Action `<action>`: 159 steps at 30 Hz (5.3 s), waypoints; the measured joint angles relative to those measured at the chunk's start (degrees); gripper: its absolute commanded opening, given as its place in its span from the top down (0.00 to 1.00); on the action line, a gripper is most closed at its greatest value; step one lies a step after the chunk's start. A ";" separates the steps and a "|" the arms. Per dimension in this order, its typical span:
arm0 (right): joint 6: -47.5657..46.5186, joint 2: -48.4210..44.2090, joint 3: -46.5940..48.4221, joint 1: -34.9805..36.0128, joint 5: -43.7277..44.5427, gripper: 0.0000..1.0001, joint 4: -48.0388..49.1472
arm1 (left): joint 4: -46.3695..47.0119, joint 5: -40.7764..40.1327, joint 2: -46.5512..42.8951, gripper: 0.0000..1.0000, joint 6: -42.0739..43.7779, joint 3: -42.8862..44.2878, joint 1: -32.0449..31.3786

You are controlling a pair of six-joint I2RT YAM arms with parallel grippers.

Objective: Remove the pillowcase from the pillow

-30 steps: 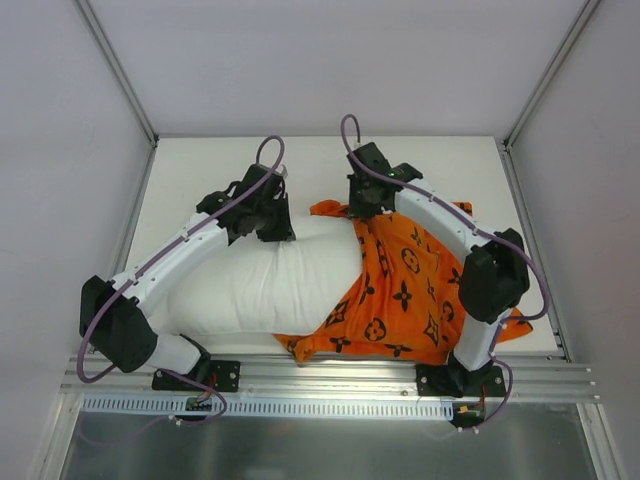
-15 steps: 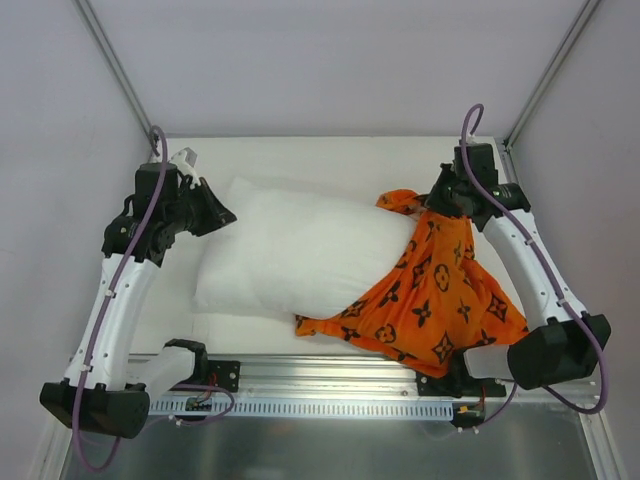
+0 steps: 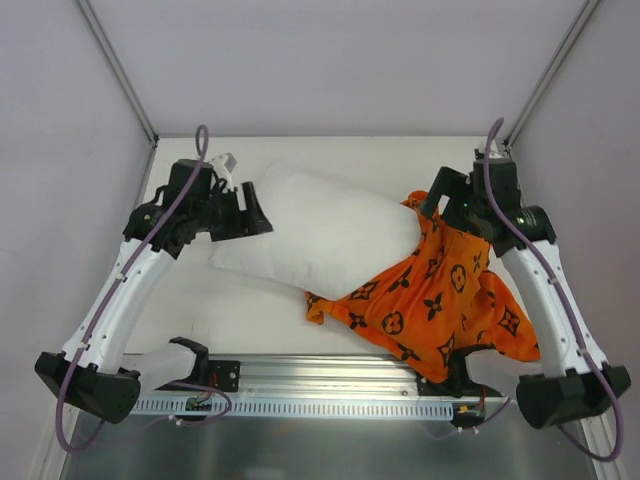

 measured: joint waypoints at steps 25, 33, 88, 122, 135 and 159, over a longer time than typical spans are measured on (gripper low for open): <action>9.05 -22.12 -30.45 14.93 -1.60 0.57 -5.18 | 10.64 -6.71 23.91 1.00 -5.18 -8.39 -21.62; 2.82 -1.92 -11.65 8.20 -0.59 0.97 -4.17 | 14.56 -5.90 11.21 1.00 -7.72 -12.76 -14.84; 0.98 -9.53 -18.51 -5.99 3.13 0.99 2.58 | -4.20 13.88 -5.16 1.00 -5.55 -5.03 14.45; -1.29 1.03 9.42 -23.21 0.31 0.99 -0.35 | -1.84 15.10 6.78 1.00 -11.08 17.20 35.69; -5.62 9.70 -10.93 -14.62 -1.20 0.04 -0.57 | 2.89 16.26 5.05 1.00 -11.93 -0.55 35.91; -5.60 40.74 13.00 -5.27 2.23 0.00 0.50 | 22.80 9.70 2.64 0.41 -17.92 -23.78 21.75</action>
